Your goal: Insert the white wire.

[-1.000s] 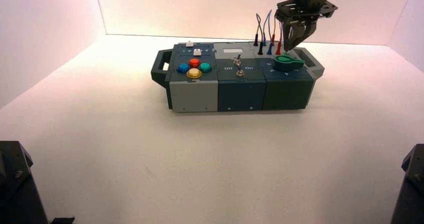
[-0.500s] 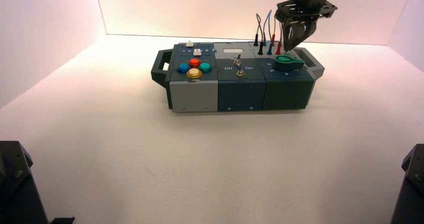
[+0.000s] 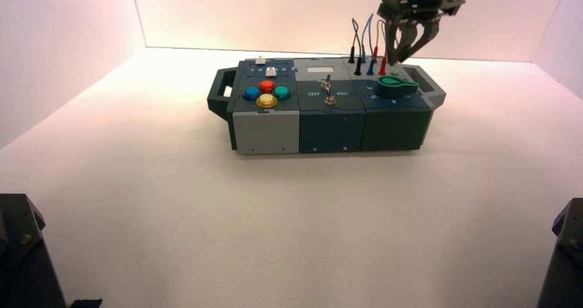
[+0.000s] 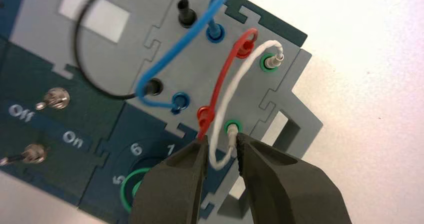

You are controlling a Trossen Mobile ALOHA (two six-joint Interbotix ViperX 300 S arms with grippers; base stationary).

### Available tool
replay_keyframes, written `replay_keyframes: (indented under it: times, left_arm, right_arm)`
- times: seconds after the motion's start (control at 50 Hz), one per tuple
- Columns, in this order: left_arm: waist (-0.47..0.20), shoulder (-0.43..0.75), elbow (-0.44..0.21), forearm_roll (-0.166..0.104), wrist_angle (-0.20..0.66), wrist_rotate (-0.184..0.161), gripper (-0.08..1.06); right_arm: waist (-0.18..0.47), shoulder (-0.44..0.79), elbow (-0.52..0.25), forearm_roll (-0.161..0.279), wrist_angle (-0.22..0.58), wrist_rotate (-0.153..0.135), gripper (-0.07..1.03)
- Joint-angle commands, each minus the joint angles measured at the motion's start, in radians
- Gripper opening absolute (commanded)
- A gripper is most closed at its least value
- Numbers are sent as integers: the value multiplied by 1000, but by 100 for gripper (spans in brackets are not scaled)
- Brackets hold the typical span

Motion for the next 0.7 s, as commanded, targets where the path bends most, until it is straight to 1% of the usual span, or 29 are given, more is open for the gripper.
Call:
replay_keyframes:
  times: [0.02, 0.12, 0.34, 0.38, 0.4, 0.46, 0.56, 0.58, 0.62, 0.64, 0.7]
  left_arm:
    - [2, -9, -21, 0, -9, 6, -3]
    - [5, -9, -21, 2, -12, 5, -3]
    - [12, -9, -21, 0, -14, 3, -3]
    - [12, -9, -21, 2, -14, 3, -3]
    - [17, -9, -20, 2, -15, 2, -3]
    - [21, -8, -15, 0, -20, 2, -3]
    - [34, -6, -6, 0, -31, 0, -3]
    - [35, -6, -5, 0, -32, 0, -3]
    - [41, -5, -2, 0, -37, -2, -3]
    - [46, -5, 0, -2, -38, -2, -3]
    - [55, -2, 3, -2, -43, -2, -3]
  right_arm:
    - [17, -58, -25, 6, 11, 3, 35]
    - [17, -75, -20, 8, 18, 11, 35]
    - [14, -123, -2, 8, 18, 40, 35]
    - [15, -124, 0, 6, 18, 41, 35]
    - [14, -135, 6, 6, 17, 51, 35]
    - [11, -147, 17, 6, 15, 64, 35]
    - [6, -167, 38, 5, 6, 81, 34]
    - [3, -176, 46, 5, 0, 91, 34]
    - [2, -186, 55, 5, -5, 98, 34]
    - [-3, -192, 64, 5, -11, 107, 34]
    - [-8, -207, 80, 5, -23, 123, 34]
